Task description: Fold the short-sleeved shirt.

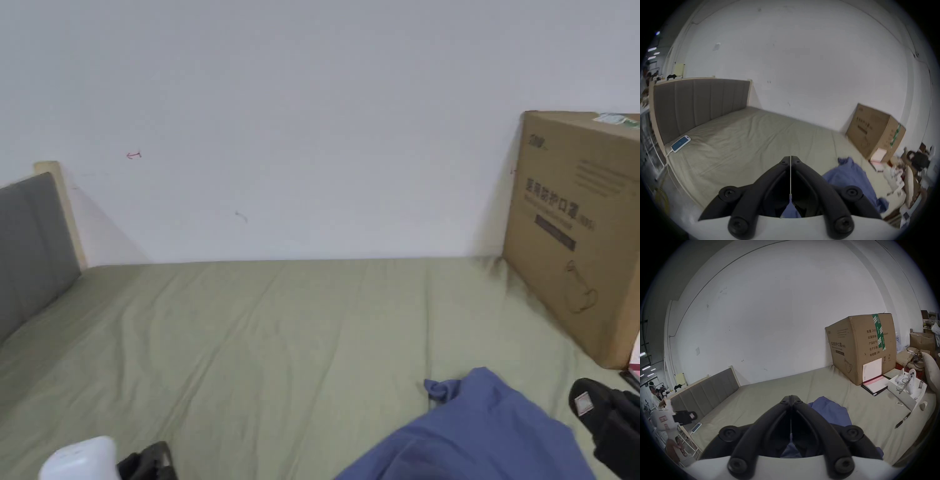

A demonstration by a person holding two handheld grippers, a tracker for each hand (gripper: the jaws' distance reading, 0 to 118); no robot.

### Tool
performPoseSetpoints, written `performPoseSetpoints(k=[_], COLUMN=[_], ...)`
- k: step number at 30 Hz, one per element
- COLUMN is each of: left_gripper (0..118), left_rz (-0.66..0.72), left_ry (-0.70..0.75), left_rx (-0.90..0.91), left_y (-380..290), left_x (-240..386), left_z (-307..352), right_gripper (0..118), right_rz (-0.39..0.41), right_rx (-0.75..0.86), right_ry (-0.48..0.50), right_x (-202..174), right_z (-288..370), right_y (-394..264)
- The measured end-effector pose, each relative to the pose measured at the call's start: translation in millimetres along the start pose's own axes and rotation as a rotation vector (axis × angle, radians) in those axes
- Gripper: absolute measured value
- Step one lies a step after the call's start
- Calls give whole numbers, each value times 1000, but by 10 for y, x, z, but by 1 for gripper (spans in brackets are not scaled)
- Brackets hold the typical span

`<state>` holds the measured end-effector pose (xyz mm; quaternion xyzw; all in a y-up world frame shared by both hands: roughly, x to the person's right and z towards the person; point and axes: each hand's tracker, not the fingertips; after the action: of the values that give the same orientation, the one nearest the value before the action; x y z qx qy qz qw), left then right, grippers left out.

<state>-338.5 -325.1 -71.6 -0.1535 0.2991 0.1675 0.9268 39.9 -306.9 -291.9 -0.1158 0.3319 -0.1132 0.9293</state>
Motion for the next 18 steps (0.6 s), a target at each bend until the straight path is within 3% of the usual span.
performPoseSetpoints(k=[2, 5, 6, 8, 9, 10, 11, 12, 15, 18], left_gripper=[0, 0, 0, 0, 10, 39, 82, 108, 105, 107], left_rz=[-32, 38, 69, 61, 62, 66, 80, 97, 88, -7], left_ry=[-18, -78, -116, -52, -38, -24, -18, -35, -14, 35], left_rx=[-248, -696, -736, -755, -744, -758, -772, -780, -793, -808], left_y=[56, -163, -299, -528, -614, -682, -760, -851, -1008, -1237], left_x=[-64, -265, -328, -360, -375, -388, -391, -394, -352, -294], left_z=[-319, -971, -1118, -1337, -1446, -1544, -1651, -1720, -1957, -2122], right_gripper=[0, 0, 0, 0, 0, 0, 0, 0, 0, 0], right_rz=[-34, -31, -28, -24, -25, -27, -27, -28, -24, -14], right_rx=[0, -28, -49, -96, -124, -142, -155, -169, -216, -254], right_ry=[78, 71, 71, 64, 60, 55, 52, 49, 40, 29], right_x=[49, 42, 47, 59, 68, 76, 86, 97, 116, 118], right_z=[0, -50, -81, -134, -167, -184, -196, -205, -231, -250], right_y=[23, 43, 32, -10, -46, -75, -106, -133, -203, -257])
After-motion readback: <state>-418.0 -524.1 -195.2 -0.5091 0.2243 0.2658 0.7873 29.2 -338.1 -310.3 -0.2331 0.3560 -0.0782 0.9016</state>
